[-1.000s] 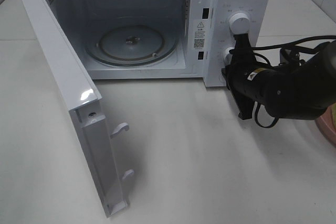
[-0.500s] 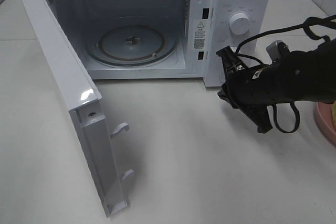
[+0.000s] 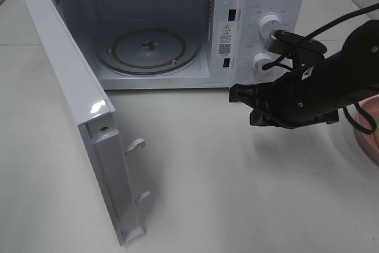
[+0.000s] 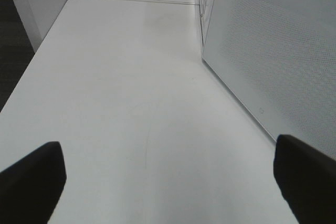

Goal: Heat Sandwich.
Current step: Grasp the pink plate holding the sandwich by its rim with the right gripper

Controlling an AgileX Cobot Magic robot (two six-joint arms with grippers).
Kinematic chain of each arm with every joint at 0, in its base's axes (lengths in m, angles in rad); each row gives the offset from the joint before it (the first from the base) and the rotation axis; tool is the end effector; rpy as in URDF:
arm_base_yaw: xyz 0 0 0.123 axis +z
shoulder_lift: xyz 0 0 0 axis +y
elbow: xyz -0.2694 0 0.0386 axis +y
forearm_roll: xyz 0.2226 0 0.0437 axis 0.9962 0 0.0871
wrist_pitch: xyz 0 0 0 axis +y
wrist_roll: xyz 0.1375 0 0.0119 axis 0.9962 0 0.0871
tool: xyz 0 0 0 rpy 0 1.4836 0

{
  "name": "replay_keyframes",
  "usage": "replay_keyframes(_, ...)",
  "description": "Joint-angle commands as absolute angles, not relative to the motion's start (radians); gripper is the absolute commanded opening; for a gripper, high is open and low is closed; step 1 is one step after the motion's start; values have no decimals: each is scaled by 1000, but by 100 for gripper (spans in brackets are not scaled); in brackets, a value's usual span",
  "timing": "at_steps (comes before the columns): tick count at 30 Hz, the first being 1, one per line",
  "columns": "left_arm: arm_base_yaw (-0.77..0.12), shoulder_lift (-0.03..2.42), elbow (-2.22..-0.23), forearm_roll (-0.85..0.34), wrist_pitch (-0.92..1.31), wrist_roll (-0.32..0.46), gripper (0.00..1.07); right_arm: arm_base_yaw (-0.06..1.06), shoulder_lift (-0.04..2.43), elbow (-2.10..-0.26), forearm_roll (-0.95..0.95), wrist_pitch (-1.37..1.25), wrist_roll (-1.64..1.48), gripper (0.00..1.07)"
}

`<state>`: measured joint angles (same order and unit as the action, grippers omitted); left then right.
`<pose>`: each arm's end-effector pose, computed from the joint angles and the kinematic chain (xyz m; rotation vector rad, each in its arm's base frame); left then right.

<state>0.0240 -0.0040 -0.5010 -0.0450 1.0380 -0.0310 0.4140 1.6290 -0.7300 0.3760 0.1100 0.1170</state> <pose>0.0286 -0.0047 0.2469 -0.0538 2.0156 -0.0581 0.2825 0.1303 0.1334 0.0801 2.5343 0.4236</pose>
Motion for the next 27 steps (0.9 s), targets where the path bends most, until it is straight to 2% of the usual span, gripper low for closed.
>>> replay_keyframes(1,27,-32,-497,-44,1034,-32,101,407,1586,-737,367,227,-71,9)
replay_keyframes(14,27,-32,-497,-44,1034,-32,101,385,1535,-847,182,699,-156,12)
replay_keyframes(17,27,-32,-497,-44,1034,-32,101,324,1535,-889,163,809,-156,12)
replay_keyframes(20,27,-32,-497,-44,1034,-32,101,290,1535,-907,146,843,-158,12)
replay_keyframes(27,27,-32,-497,-44,1034,-32,101,132,1535,-987,50,928,-162,14)
